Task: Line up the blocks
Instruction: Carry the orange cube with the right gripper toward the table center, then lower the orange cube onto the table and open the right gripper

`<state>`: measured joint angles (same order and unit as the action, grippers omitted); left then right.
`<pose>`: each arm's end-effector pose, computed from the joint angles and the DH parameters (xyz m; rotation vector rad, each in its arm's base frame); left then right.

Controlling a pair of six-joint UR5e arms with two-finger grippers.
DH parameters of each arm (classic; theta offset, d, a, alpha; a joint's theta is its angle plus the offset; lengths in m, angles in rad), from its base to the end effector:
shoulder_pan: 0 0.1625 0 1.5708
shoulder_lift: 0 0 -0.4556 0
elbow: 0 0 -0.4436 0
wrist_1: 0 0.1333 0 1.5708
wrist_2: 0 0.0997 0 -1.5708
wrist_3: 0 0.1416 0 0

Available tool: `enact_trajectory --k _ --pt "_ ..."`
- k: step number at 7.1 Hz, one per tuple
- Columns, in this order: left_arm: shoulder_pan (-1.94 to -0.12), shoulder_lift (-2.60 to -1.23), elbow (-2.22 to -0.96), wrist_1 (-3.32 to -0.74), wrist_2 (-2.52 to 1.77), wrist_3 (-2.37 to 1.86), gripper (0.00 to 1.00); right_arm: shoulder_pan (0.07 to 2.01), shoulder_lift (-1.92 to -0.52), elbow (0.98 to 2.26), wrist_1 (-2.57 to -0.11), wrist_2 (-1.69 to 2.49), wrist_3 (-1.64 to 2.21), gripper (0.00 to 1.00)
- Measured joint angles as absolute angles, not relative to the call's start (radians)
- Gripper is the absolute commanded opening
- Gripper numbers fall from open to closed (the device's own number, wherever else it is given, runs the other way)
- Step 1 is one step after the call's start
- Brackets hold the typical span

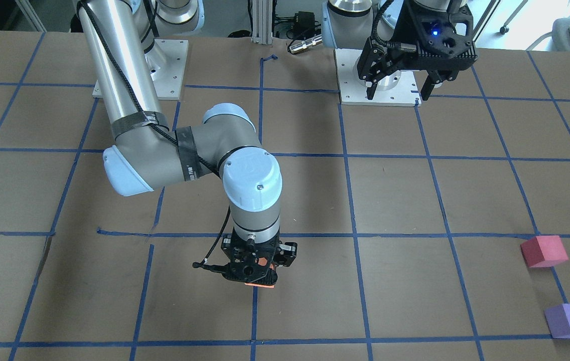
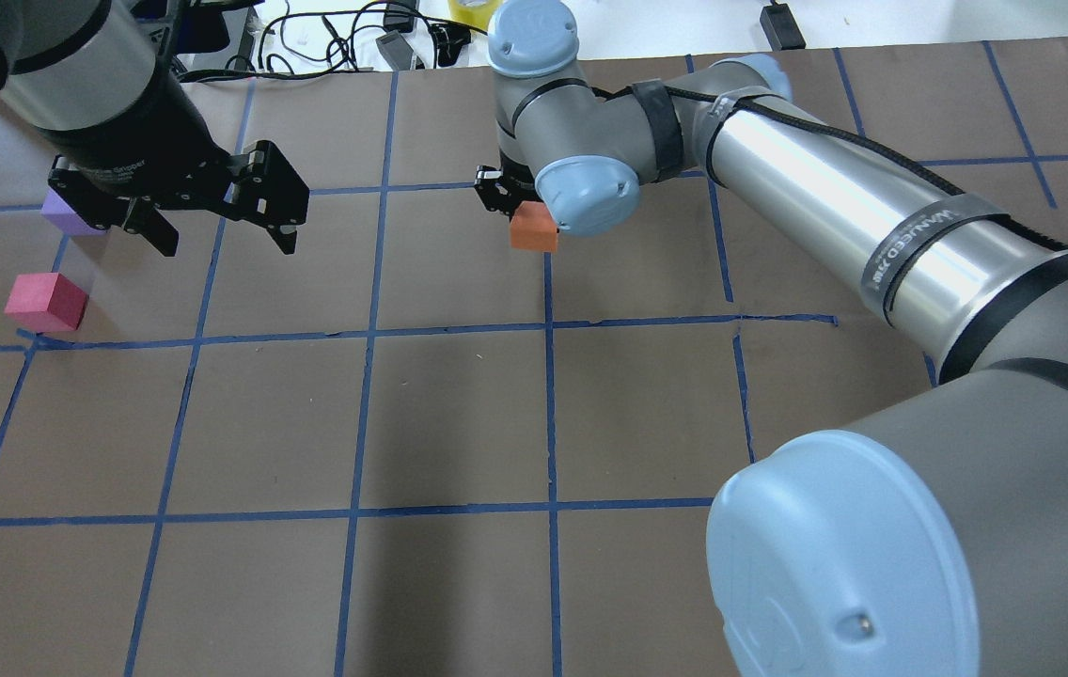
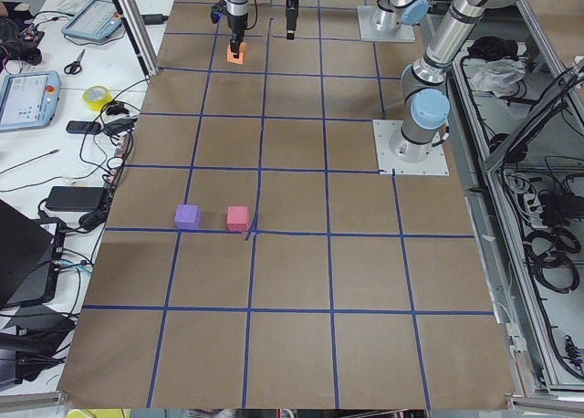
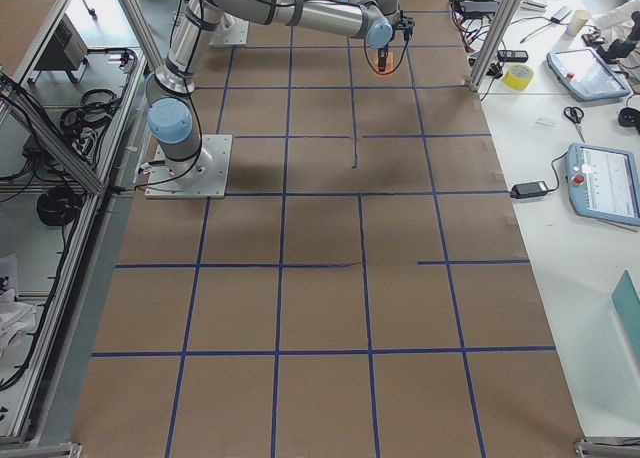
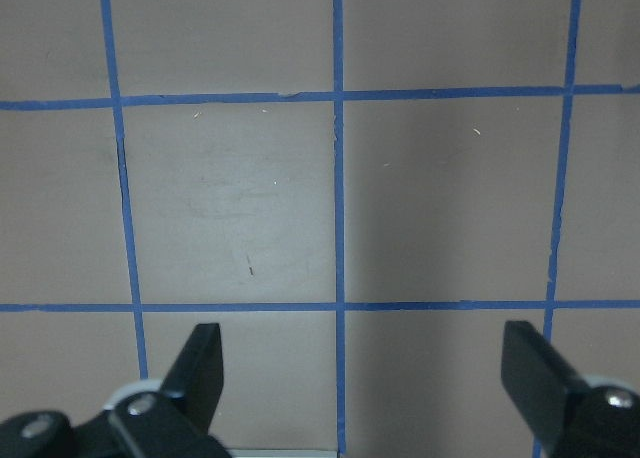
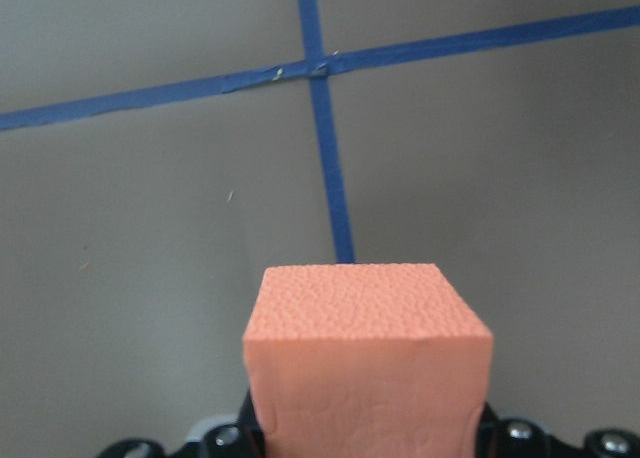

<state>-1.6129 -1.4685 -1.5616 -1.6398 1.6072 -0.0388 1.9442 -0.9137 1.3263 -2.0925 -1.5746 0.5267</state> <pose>-0.1491 -0.4941 0.5279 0.0039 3.1062 -0.0682 0.4151 -0.6957 0.2154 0.2372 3.0846 -0.1547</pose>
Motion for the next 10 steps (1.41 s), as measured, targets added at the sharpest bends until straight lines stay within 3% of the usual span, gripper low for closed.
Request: enact_trajectory --k 1,8,10 --pt "-1.612 -1.468 -1.562 -1.640 1.607 -0.039 1.00 1.963 -0.896 1.323 -2.093 -1.573 0.537 0.13" --pt "-1.612 -1.469 -1.558 -1.638 1.608 -0.040 1.00 1.967 -0.844 1.331 -2.101 -1.573 0.453 0.21" --pt "-1.612 -1.470 -1.556 -1.638 1.608 -0.041 1.00 1.961 -0.839 1.331 -2.102 -1.578 0.451 0.33"
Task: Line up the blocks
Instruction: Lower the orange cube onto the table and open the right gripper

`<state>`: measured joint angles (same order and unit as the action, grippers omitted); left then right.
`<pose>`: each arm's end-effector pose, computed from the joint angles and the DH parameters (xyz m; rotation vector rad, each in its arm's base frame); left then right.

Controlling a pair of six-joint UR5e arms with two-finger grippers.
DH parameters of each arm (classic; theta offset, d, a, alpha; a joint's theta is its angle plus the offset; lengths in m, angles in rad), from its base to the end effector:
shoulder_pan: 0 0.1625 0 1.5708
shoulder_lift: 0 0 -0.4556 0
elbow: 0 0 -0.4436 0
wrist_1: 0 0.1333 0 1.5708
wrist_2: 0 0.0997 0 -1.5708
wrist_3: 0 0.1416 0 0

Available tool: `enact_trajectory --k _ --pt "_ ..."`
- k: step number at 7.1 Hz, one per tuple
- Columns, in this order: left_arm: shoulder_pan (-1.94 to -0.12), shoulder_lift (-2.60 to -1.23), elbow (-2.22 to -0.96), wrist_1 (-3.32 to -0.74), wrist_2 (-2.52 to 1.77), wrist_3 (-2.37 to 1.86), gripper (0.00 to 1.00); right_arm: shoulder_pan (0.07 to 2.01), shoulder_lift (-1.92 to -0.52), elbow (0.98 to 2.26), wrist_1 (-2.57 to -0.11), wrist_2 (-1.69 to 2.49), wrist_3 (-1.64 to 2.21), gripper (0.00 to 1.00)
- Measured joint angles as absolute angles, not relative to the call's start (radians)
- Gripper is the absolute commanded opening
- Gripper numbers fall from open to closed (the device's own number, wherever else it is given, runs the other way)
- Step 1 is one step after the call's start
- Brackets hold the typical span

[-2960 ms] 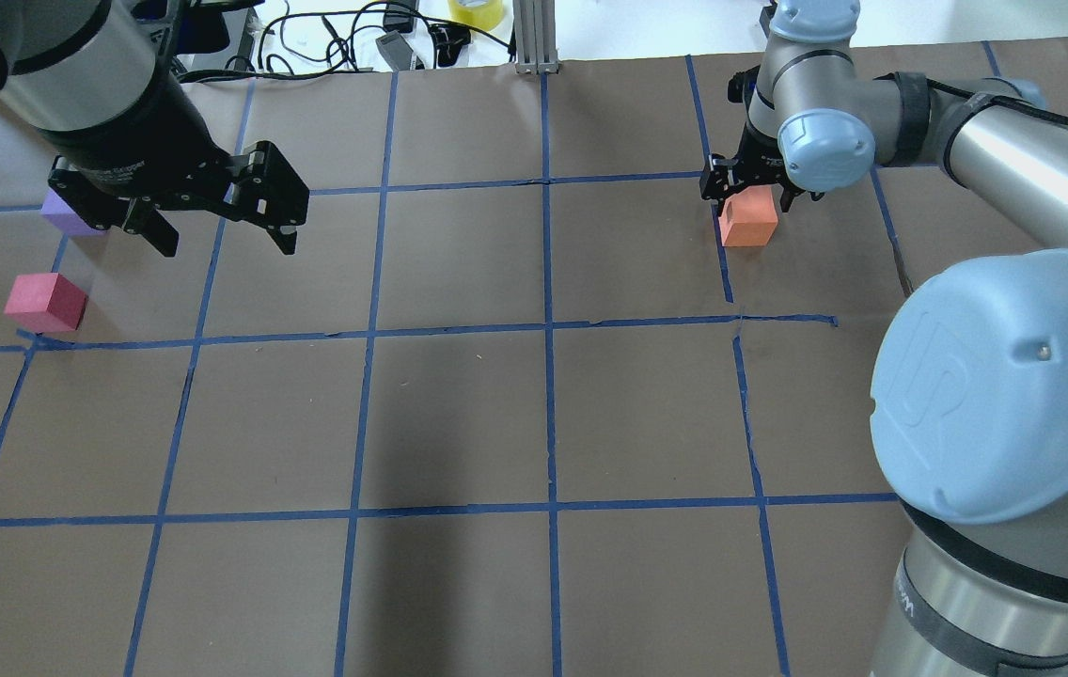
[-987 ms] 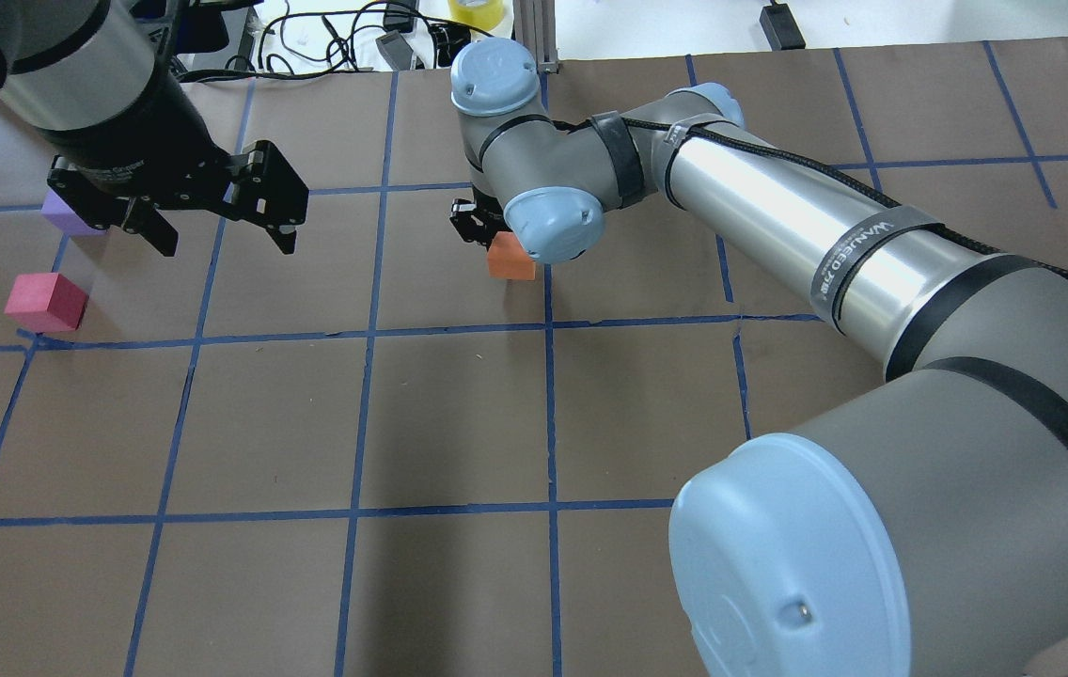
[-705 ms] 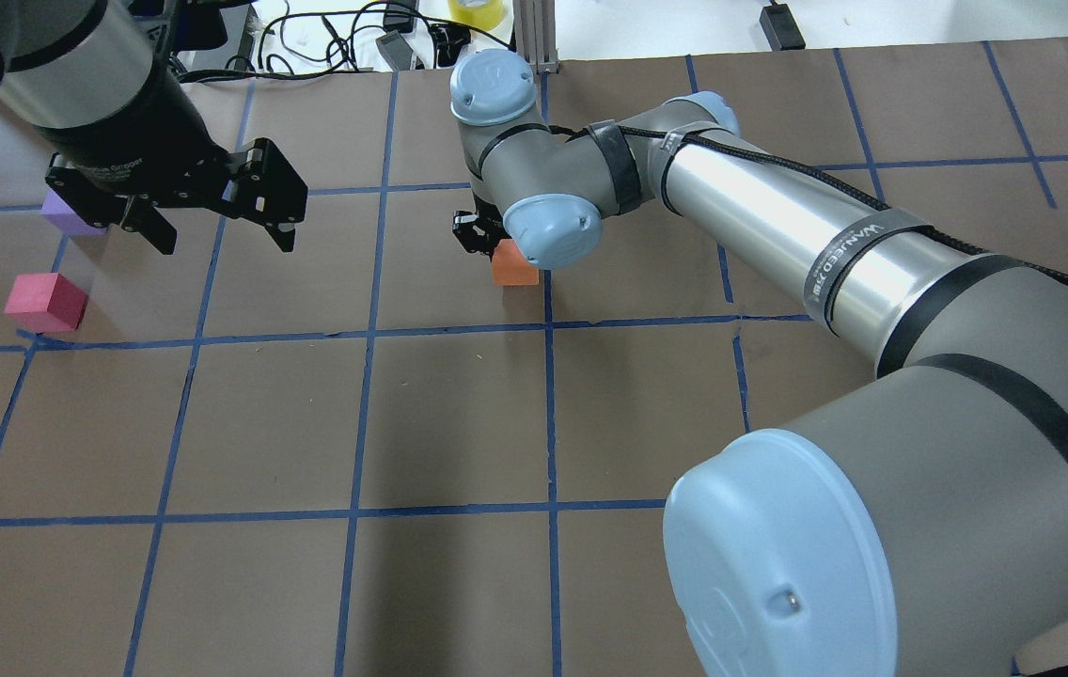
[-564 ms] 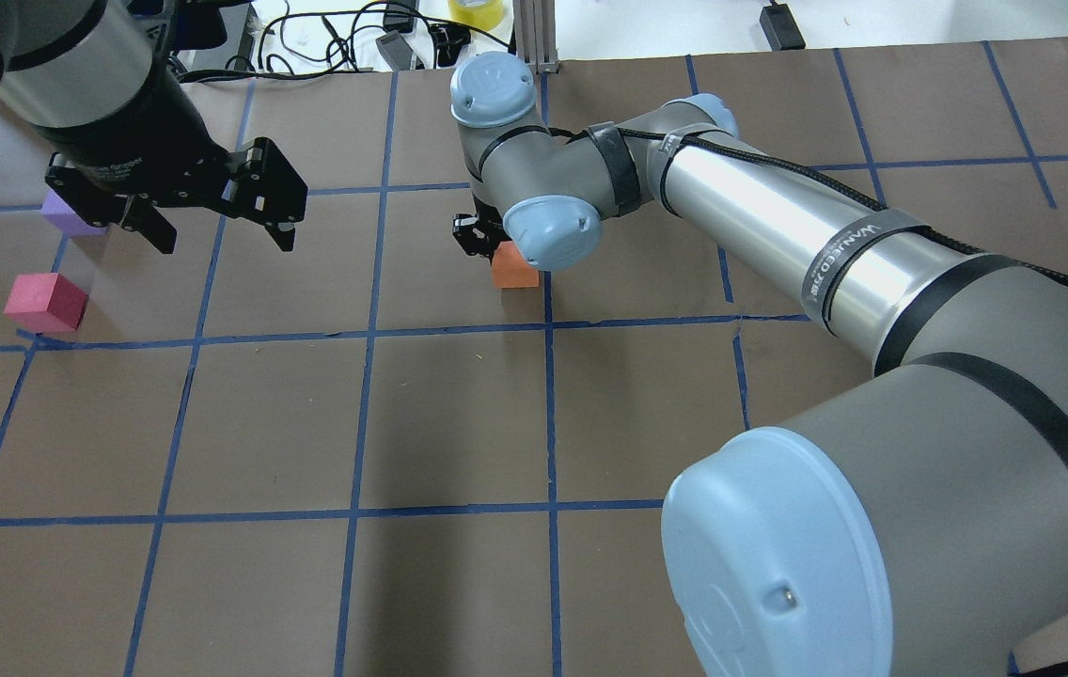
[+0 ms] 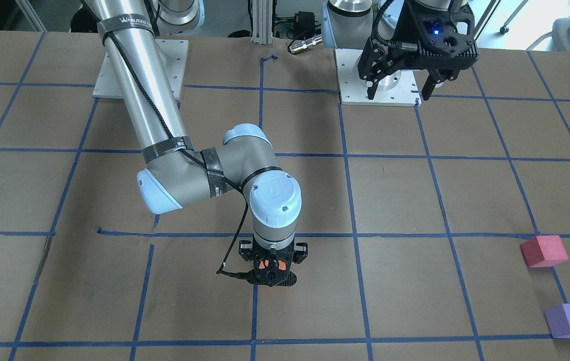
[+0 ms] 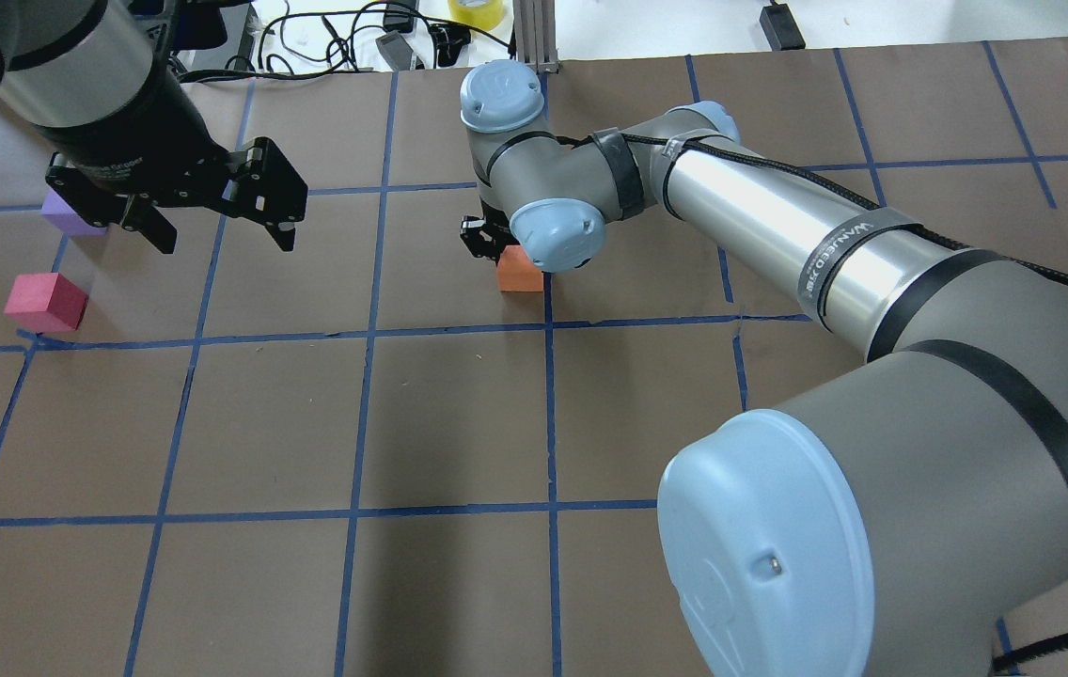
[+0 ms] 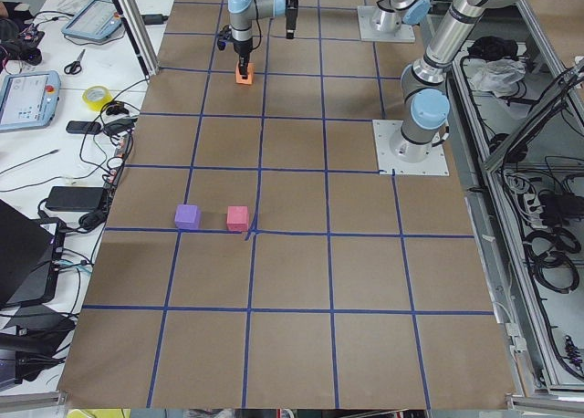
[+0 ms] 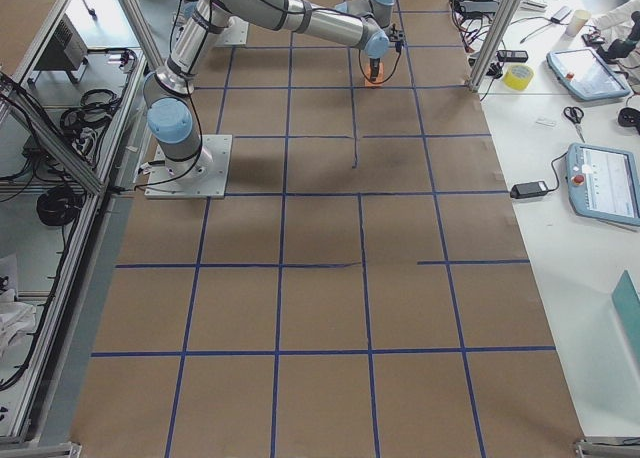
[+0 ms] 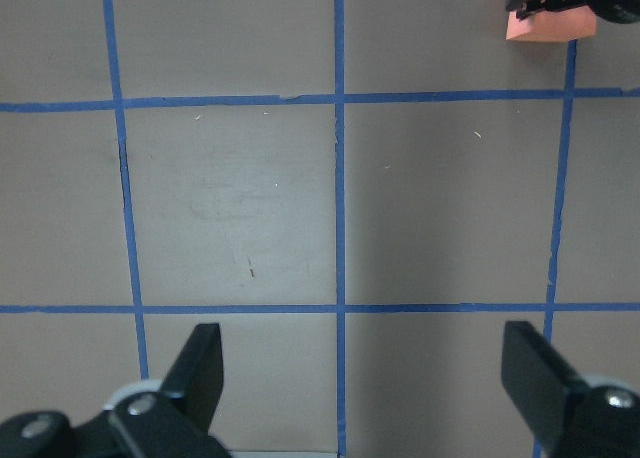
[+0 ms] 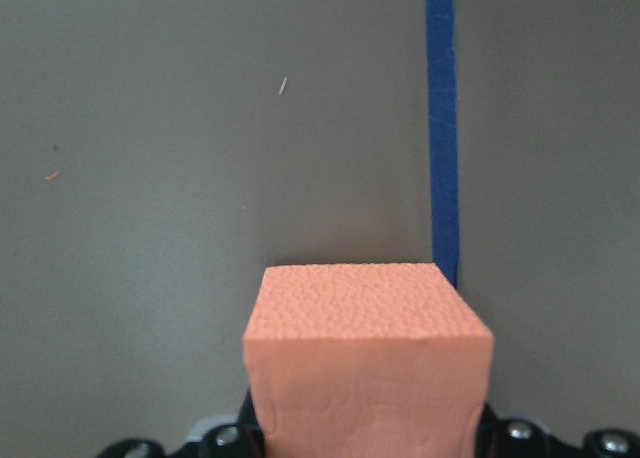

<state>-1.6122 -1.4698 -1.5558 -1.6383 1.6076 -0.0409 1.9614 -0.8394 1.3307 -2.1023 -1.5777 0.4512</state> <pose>-0.1487 -0.4954 0.5306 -0.0006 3.1059 -0.0776 0.4272 -0.6900 0.1548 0.0951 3.1294 -0.0619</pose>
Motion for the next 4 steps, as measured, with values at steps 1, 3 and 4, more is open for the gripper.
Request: enact_trajectory --k 1,3,4 --pt "-1.612 -1.470 -1.554 -1.638 1.608 -0.041 1.00 1.960 -0.839 1.330 -2.102 -1.581 0.448 0.49" --pt "-1.612 -1.471 -1.554 -1.638 1.608 -0.040 1.00 1.959 -0.838 1.331 -2.105 -1.585 0.442 1.00" --pt "-1.612 -1.471 -1.553 -1.638 1.608 -0.039 1.00 1.958 -0.839 1.330 -2.105 -1.585 0.434 1.00"
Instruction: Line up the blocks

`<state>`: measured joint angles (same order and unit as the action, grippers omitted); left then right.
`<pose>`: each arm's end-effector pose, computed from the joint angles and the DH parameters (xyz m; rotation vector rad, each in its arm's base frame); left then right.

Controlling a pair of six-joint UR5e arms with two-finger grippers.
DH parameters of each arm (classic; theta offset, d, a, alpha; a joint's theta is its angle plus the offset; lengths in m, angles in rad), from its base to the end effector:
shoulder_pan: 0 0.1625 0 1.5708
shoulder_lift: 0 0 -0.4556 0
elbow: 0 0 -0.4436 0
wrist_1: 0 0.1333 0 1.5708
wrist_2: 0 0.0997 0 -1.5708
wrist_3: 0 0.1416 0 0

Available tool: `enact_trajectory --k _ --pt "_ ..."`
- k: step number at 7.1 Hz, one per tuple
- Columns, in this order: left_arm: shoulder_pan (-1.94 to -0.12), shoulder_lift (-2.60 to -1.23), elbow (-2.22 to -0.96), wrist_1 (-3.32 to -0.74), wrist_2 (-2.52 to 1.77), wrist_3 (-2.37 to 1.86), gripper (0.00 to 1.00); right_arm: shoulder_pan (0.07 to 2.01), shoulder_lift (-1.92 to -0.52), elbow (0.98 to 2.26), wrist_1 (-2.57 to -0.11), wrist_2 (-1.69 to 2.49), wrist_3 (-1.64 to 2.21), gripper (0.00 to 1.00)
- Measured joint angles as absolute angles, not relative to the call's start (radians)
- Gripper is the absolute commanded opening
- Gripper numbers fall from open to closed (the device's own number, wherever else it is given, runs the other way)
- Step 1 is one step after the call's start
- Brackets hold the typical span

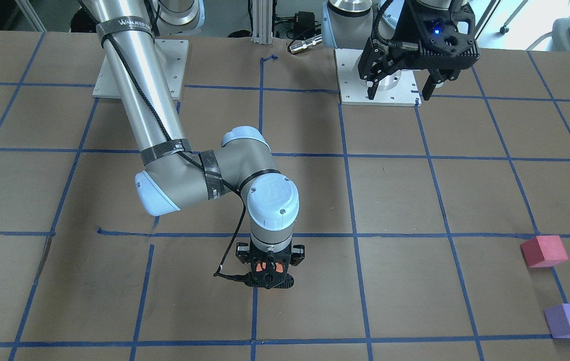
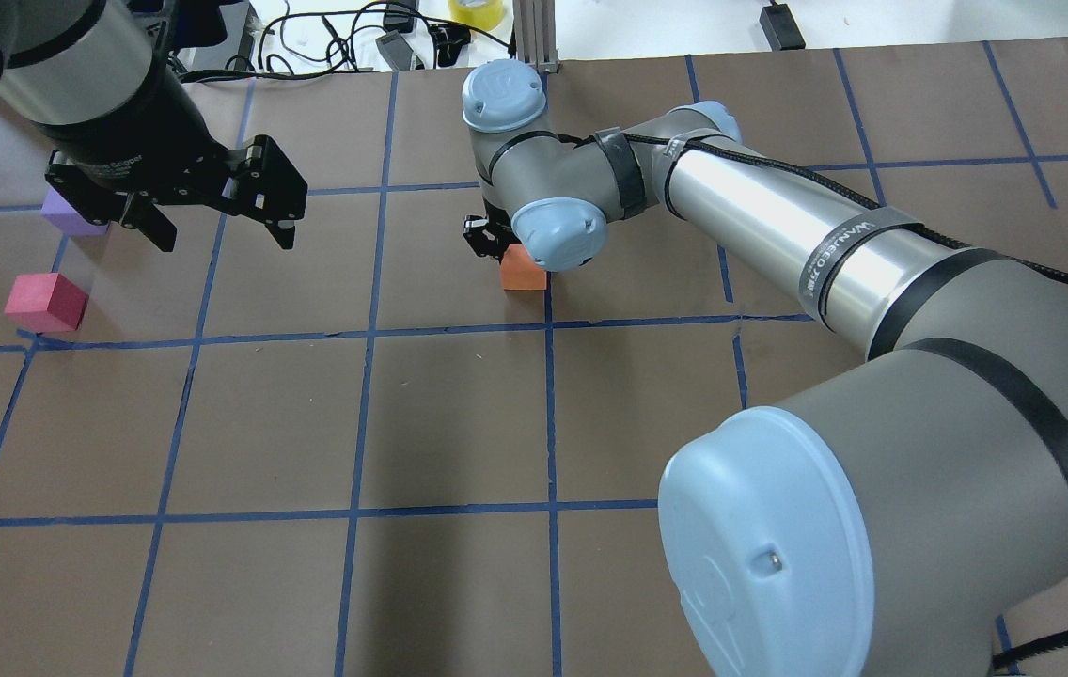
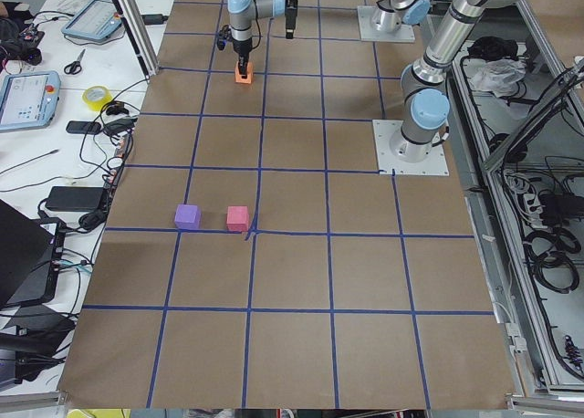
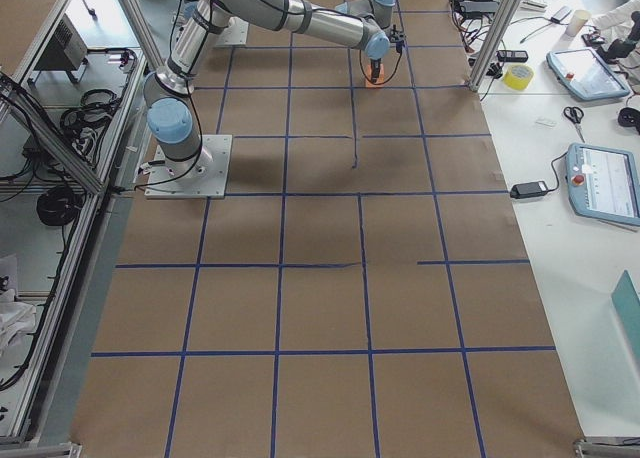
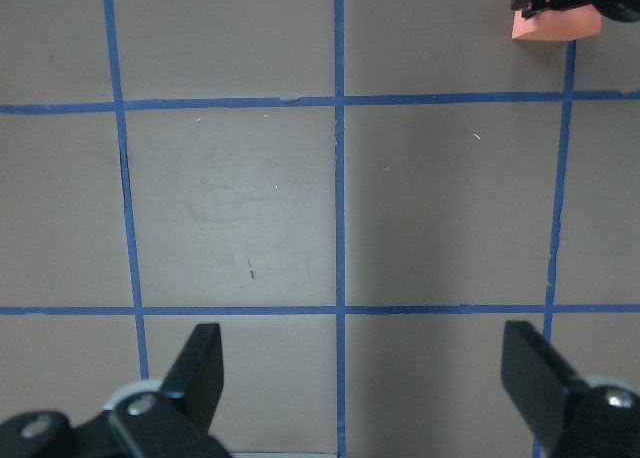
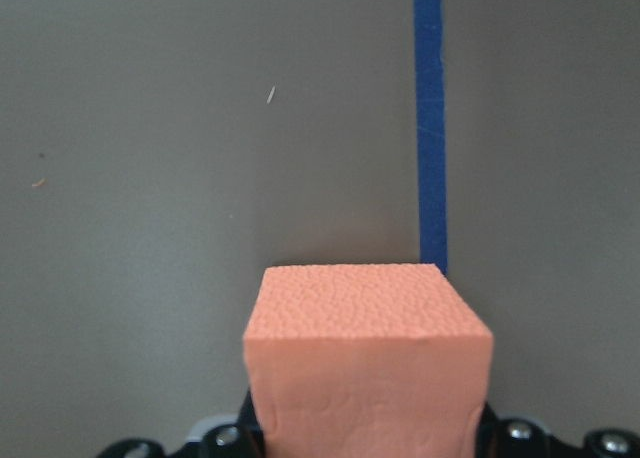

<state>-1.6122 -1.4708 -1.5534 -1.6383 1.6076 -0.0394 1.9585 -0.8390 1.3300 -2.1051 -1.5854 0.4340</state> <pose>-0.1487 -0.4960 0.5314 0.0017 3.1058 -0.0797 0.4245 -0.6923 0.1552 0.0731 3.1360 -0.0714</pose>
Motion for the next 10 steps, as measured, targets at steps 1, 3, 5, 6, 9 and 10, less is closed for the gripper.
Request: enact_trajectory --k 1,3,5,6,9,10 --pt "-1.612 -1.470 -1.553 -1.638 1.608 -0.040 1.00 1.955 -0.846 1.326 -2.104 -1.584 0.423 1.00" --pt "-1.606 -1.474 -1.548 -1.634 1.607 -0.040 1.00 1.930 -0.895 1.319 -2.086 -1.577 0.412 1.00" --pt "-1.605 -1.474 -1.545 -1.625 1.606 -0.040 1.00 1.856 -0.974 1.317 -2.002 -1.567 0.340 1.00" --pt "-1.606 -1.476 -1.545 -1.624 1.606 -0.039 1.00 1.796 -1.039 1.323 -1.925 -1.556 0.280 1.00" --pt "-1.610 -1.508 -1.541 -1.581 1.604 -0.051 1.00 1.681 -1.277 1.388 -1.721 -1.560 0.122 1.00" --pt "-1.610 -1.535 -1.538 -1.547 1.598 -0.061 1.00 1.658 -1.349 1.405 -1.646 -1.562 0.110 1.00"
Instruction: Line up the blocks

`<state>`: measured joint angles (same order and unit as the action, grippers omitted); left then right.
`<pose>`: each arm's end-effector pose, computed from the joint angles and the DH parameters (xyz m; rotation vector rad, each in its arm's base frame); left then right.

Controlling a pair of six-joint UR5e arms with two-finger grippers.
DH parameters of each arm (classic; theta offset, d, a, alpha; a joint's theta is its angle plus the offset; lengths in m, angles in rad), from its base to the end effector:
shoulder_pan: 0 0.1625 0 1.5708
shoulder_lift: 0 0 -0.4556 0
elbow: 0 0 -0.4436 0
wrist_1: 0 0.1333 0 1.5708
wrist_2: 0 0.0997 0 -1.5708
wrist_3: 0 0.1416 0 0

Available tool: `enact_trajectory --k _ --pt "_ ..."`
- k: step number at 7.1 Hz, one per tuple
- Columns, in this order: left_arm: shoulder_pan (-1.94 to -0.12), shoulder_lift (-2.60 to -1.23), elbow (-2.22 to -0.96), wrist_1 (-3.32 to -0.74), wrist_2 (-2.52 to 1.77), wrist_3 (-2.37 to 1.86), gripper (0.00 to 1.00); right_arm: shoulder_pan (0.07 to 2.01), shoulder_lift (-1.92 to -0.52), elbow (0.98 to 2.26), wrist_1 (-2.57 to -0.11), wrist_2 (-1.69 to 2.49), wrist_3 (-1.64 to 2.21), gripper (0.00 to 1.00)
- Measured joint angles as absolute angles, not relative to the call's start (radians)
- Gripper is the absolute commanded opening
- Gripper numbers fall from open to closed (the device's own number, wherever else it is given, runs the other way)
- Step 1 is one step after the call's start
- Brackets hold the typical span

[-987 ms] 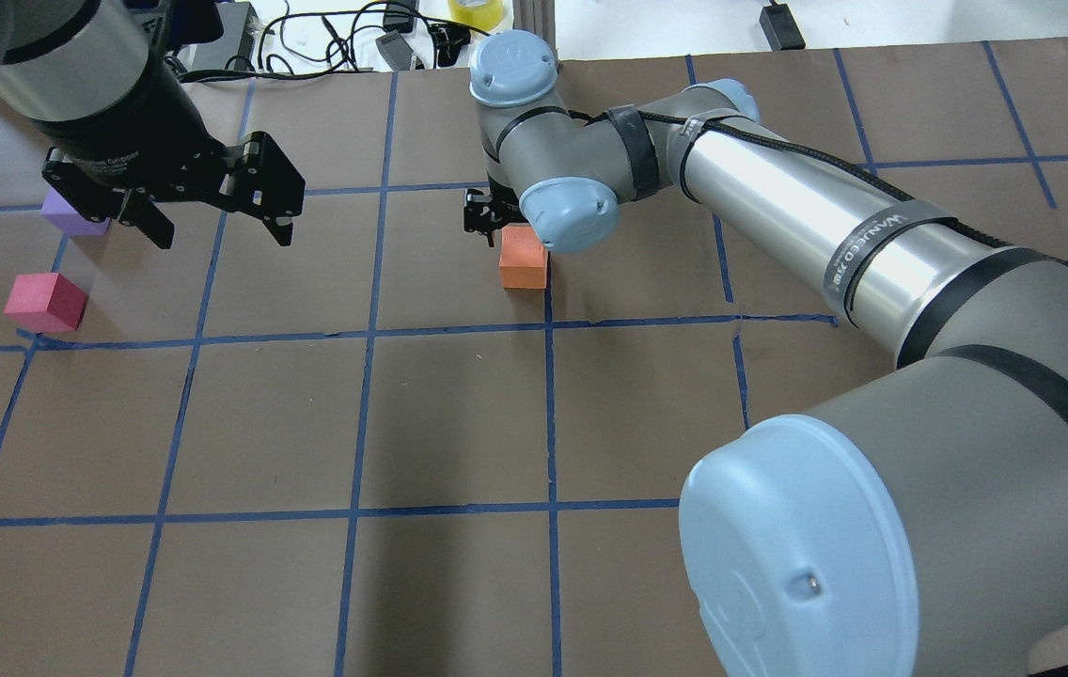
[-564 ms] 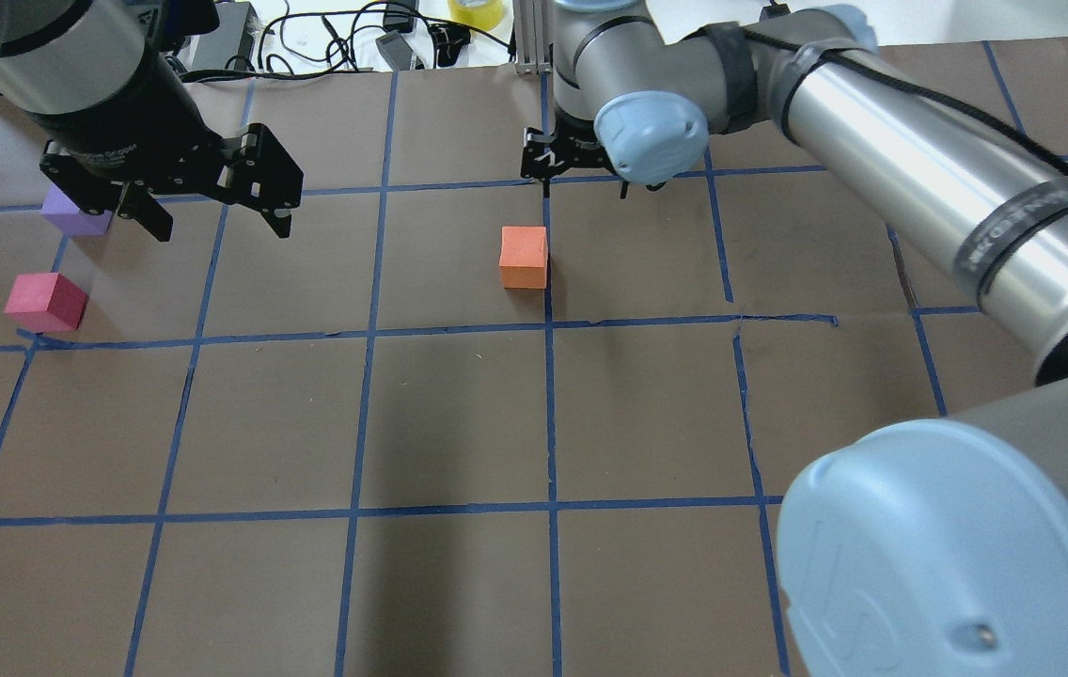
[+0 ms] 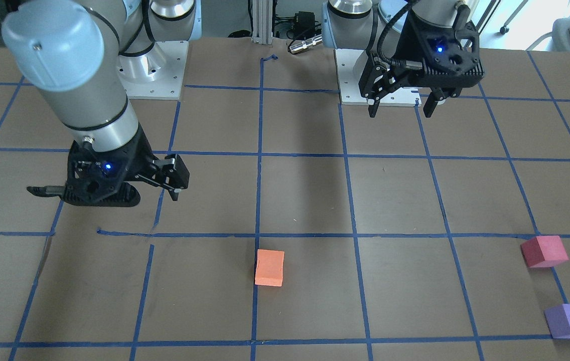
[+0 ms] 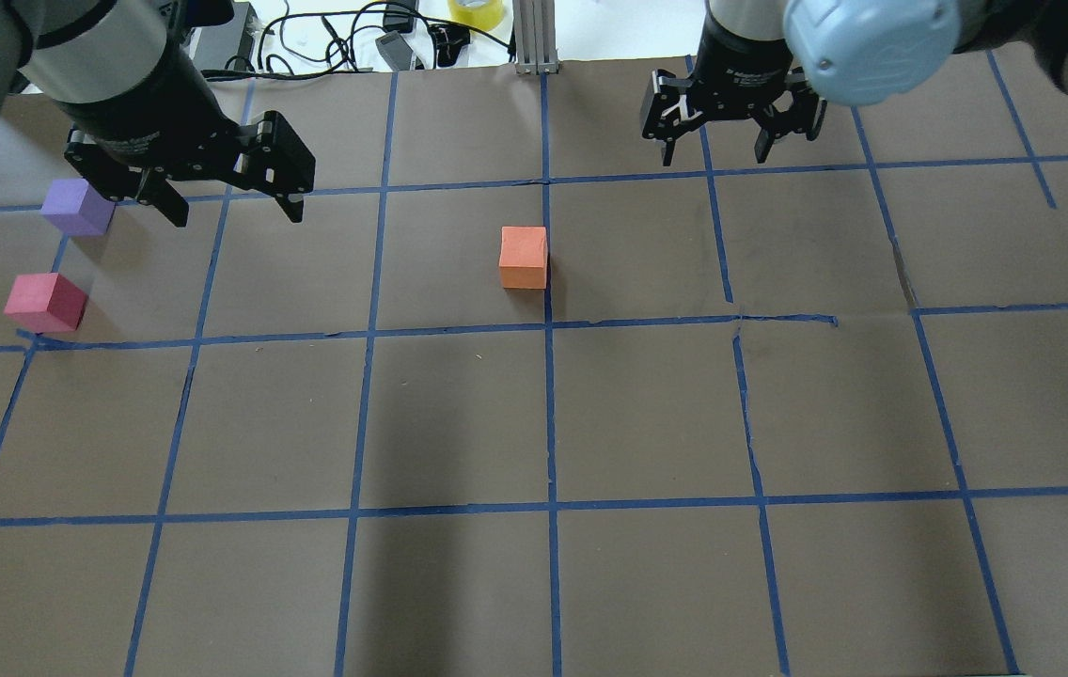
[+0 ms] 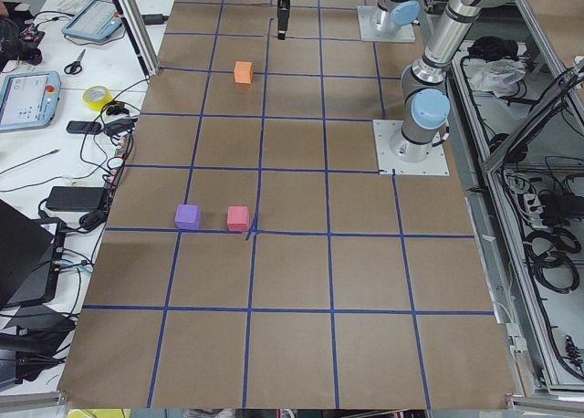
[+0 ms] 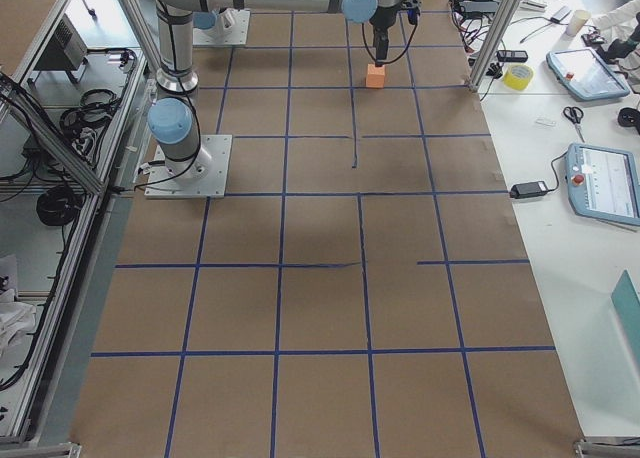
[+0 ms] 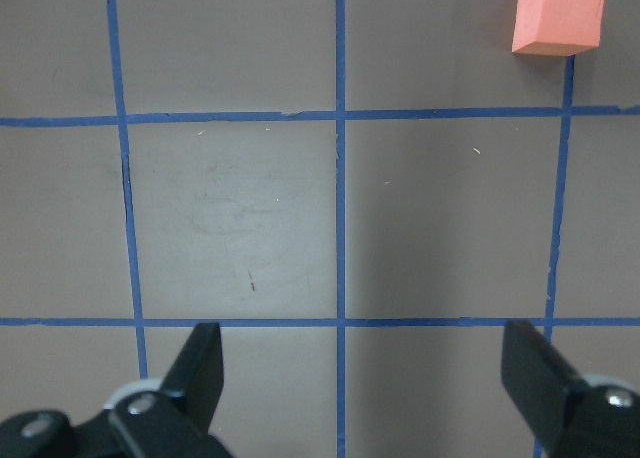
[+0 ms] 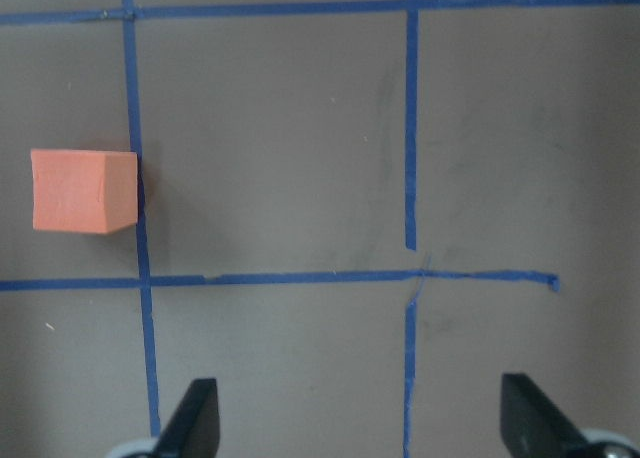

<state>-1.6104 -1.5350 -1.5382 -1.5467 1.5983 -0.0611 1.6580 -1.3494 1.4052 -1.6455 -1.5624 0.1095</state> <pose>-0.1506 -0.5331 0.5164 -0.0355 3.1152 -0.1461 0.1902 -0.6311 0.4426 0.0348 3.1311 -0.0282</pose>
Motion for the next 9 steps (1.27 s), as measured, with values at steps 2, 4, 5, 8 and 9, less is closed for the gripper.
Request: enact_trajectory --k 2,4,5,8,9 --pt "-1.617 -1.582 -1.519 -1.486 1.567 -0.078 1.00 1.626 -1.456 1.415 -1.540 -1.565 0.098 1.00" --pt "-1.619 -1.591 -1.515 -1.475 1.563 -0.081 1.00 1.595 -1.493 1.419 -1.519 -1.563 0.075 1.00" --pt "-1.621 -1.590 -1.516 -1.475 1.567 -0.081 1.00 1.582 -1.498 1.426 -1.519 -1.565 0.059 1.00" --pt "-1.626 -1.590 -1.521 -1.475 1.569 -0.082 1.00 1.578 -1.509 1.435 -1.524 -1.565 0.038 1.00" --pt "-1.628 -1.590 -1.521 -1.474 1.569 -0.082 1.00 1.579 -1.511 1.434 -1.523 -1.564 0.043 1.00"
